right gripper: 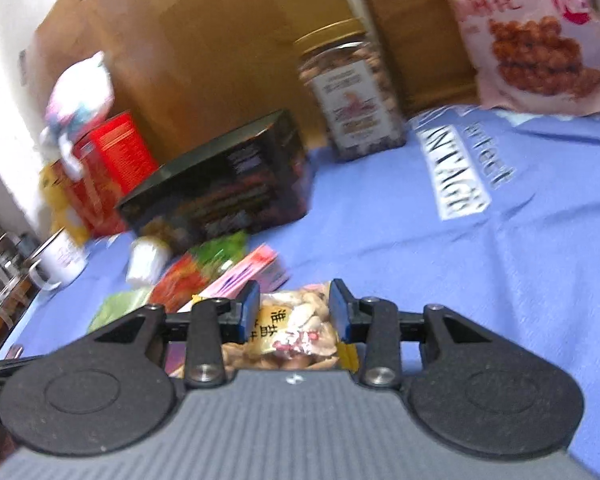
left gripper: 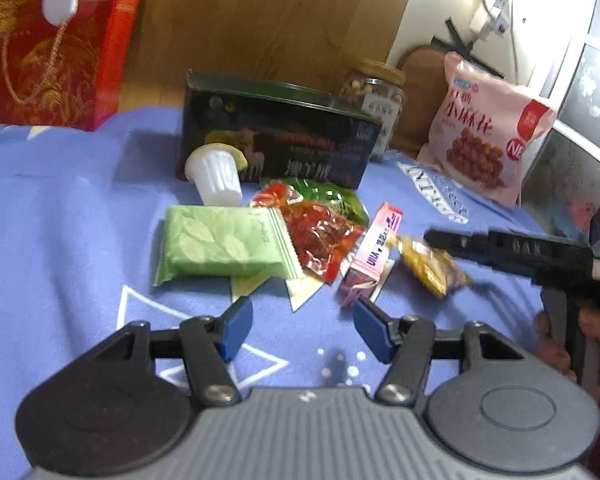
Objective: Organize snacks
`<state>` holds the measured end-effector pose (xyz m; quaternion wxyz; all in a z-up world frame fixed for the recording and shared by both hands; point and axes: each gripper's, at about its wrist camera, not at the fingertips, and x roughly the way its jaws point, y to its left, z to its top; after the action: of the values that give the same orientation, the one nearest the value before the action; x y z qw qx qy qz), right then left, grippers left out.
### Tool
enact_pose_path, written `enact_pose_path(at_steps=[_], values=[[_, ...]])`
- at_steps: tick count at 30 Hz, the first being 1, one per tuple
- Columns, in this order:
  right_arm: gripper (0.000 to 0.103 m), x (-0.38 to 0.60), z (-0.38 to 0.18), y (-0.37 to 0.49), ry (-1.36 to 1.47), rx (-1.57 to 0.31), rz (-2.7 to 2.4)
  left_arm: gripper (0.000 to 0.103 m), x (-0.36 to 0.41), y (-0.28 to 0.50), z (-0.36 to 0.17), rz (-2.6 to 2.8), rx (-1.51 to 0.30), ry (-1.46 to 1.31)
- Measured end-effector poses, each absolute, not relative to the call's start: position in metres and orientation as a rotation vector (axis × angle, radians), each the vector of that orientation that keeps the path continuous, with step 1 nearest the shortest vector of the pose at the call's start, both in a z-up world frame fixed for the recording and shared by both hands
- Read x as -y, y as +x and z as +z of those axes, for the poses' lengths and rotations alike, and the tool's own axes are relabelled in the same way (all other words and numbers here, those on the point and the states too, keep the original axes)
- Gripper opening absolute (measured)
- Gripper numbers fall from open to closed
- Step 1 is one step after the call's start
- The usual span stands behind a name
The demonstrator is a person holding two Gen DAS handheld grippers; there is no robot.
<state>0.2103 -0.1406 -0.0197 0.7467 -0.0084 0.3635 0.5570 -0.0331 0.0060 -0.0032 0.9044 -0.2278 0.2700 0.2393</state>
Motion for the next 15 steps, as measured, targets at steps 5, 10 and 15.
enact_pose_path(at_steps=[5, 10, 15], values=[[0.042, 0.155, -0.018, 0.173, -0.071, -0.757, 1.257, 0.057, 0.001, -0.04, -0.003, 0.476, -0.552, -0.5], [0.042, 0.171, -0.02, 0.144, -0.067, -0.727, 1.248, 0.058, 0.019, -0.046, -0.007, 0.479, -0.54, -0.461], [0.042, 0.181, -0.02, 0.126, -0.067, -0.722, 1.255, 0.057, 0.039, -0.054, -0.008, 0.492, -0.537, -0.433]])
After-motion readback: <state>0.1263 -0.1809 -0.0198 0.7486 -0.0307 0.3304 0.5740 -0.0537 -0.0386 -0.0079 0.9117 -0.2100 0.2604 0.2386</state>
